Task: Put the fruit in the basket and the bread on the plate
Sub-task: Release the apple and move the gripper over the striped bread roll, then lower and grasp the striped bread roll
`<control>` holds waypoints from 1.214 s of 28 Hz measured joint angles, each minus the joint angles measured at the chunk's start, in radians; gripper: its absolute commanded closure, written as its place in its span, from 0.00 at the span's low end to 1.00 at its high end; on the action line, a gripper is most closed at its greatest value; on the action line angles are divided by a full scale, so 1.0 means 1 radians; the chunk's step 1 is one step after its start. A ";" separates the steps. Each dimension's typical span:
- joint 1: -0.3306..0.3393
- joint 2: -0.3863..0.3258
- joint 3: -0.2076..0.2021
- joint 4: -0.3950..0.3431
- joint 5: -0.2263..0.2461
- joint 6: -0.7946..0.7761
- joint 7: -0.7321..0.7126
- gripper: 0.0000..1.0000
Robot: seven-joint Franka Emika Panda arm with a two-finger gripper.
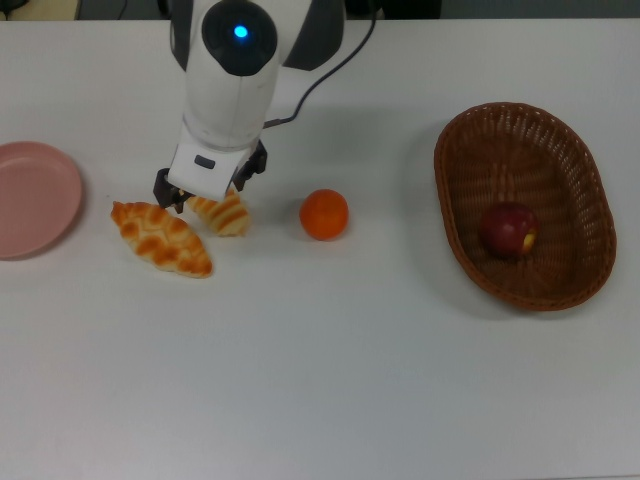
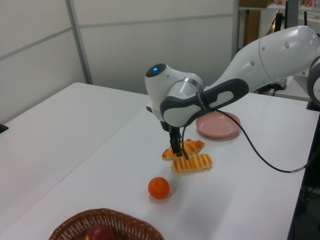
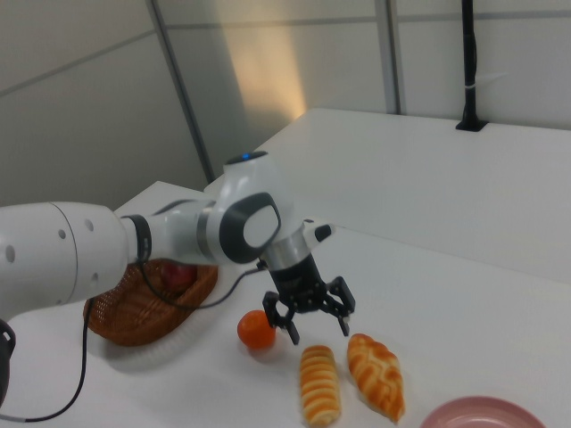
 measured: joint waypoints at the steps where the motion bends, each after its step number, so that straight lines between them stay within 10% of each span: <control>1: -0.005 -0.003 0.000 -0.014 -0.008 0.019 -0.009 0.00; 21: -0.017 -0.061 0.004 -0.178 -0.051 0.108 -0.025 0.00; 30: -0.016 -0.014 0.005 -0.232 -0.181 0.197 0.024 0.01; 32: -0.017 0.004 0.005 -0.235 -0.201 0.219 0.051 0.27; 34: -0.019 0.018 0.005 -0.236 -0.209 0.243 0.070 1.00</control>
